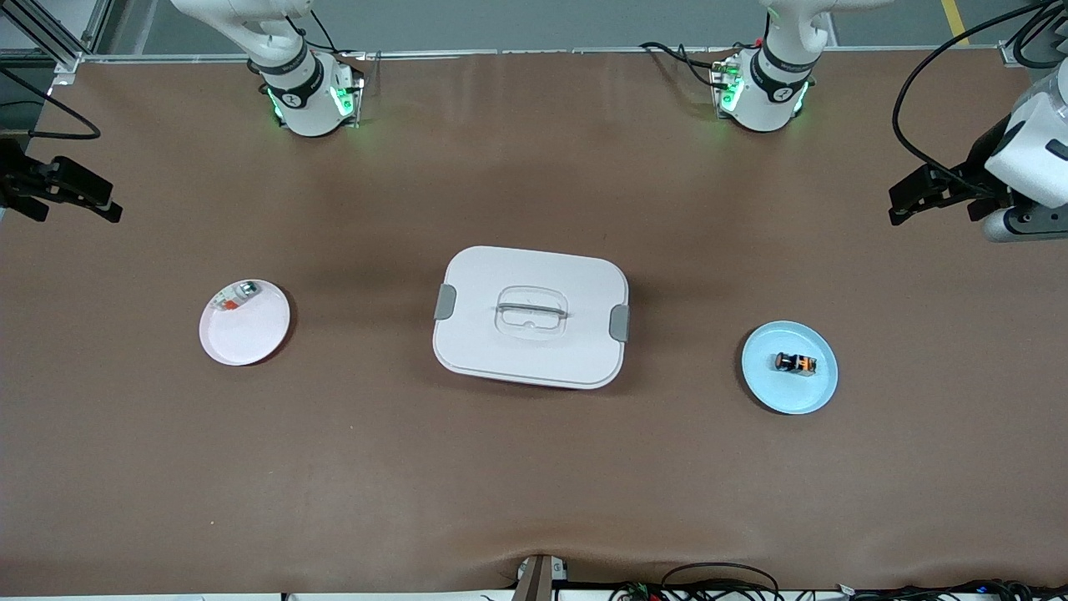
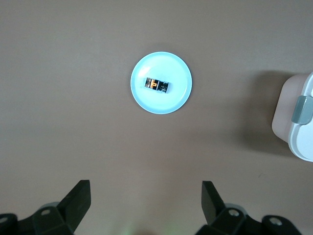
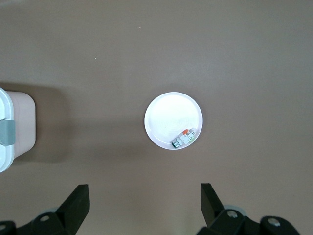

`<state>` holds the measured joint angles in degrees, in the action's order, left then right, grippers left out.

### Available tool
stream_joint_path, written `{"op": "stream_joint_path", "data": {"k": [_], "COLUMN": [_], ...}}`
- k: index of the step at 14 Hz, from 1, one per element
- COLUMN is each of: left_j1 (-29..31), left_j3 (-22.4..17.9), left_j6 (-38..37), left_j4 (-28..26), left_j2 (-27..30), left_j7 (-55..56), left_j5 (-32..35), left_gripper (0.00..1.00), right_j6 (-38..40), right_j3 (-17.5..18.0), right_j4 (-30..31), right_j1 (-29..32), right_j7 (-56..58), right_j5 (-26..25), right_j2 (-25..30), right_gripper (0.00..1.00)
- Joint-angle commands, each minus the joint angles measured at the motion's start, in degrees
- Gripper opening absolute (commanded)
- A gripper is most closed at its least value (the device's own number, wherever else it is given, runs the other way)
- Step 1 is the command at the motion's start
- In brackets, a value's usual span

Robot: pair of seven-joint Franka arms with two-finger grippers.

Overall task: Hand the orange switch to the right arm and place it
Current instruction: 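Move the left gripper toward the light-blue plate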

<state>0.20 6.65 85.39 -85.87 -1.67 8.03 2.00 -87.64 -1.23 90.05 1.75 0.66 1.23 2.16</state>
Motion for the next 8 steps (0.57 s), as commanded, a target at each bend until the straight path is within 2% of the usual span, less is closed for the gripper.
{"op": "stream_joint_path", "data": {"k": [1,8], "left_j1": [0.1,0.8], "left_j3": [0.2,0.1], "left_j6": [-0.3,3.2], "left_j4": [1.4,0.5], "left_j2": [-1.6,-8.1], "left_j7": [-0.7,-0.6], "left_j5": [0.5,0.5], "left_gripper": [1.0,1.0], "right_j6": [0.9,1.1], "right_j3": [0.7,0.5], "right_j4": [-0.3,-0.5], "right_j1": [0.8,1.0], "right_j7": [-0.1,0.0], "right_j5": [-0.8,-0.8], "right_j2": [0.6,0.6], "right_gripper": [1.0,1.0]}}
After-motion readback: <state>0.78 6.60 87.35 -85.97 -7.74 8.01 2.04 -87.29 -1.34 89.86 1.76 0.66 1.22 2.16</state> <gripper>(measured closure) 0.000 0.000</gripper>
